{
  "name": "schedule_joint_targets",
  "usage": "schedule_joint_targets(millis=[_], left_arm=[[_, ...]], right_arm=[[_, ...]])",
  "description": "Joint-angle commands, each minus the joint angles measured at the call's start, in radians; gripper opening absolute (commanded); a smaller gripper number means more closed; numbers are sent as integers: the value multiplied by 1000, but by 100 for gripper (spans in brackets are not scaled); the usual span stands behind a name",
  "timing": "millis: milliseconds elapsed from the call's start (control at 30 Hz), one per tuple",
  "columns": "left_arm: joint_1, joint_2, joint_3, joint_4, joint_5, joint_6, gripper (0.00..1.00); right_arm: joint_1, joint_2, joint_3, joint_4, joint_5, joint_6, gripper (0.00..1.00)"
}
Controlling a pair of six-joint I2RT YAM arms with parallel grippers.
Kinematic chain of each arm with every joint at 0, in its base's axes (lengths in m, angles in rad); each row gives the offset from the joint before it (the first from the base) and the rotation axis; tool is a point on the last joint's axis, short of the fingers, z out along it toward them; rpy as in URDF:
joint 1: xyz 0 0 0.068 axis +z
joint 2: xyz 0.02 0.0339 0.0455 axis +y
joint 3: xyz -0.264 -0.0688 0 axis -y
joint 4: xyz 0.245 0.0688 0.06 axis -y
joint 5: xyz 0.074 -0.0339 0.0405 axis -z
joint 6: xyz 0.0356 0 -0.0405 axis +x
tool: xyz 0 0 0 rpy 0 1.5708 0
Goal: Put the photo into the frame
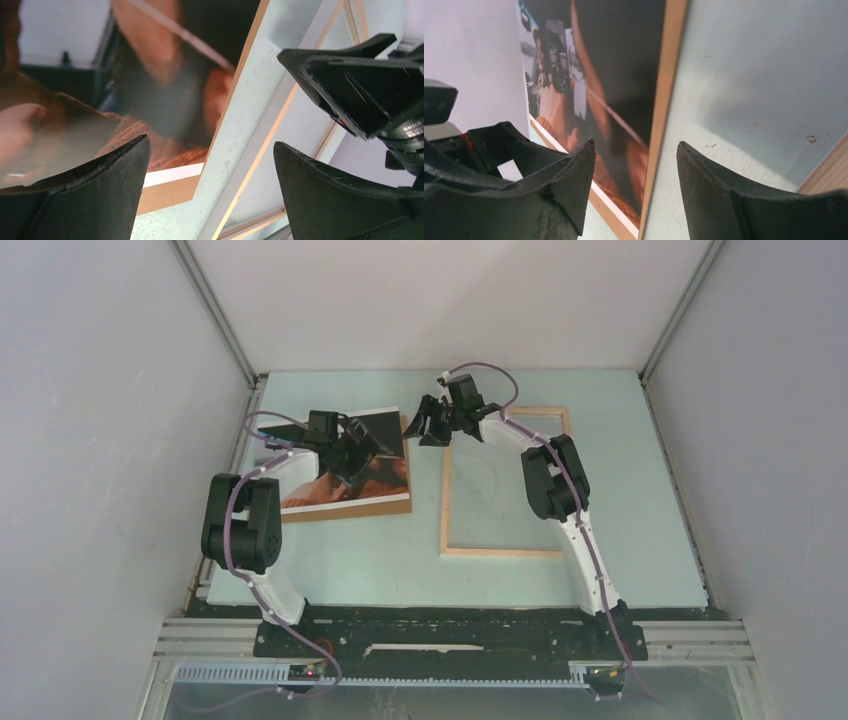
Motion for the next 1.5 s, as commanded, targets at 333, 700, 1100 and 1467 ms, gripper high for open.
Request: schedule_joint_targets(millis=[333, 700, 1100, 1467], left_arm=[[5, -210, -74, -118, -20, 196, 100], [35, -243, -173, -143, -65, 152, 100], [-49, -95, -158, -75, -78, 114, 100], [-54, -79, -187, -67, -92, 117, 99]], right_arm=[[228, -206, -491, 275, 87, 116, 51], [174, -352, -549, 265, 74, 24, 59], [15, 113, 158, 112, 6, 88, 67], [25, 369, 511, 130, 126, 215, 75]])
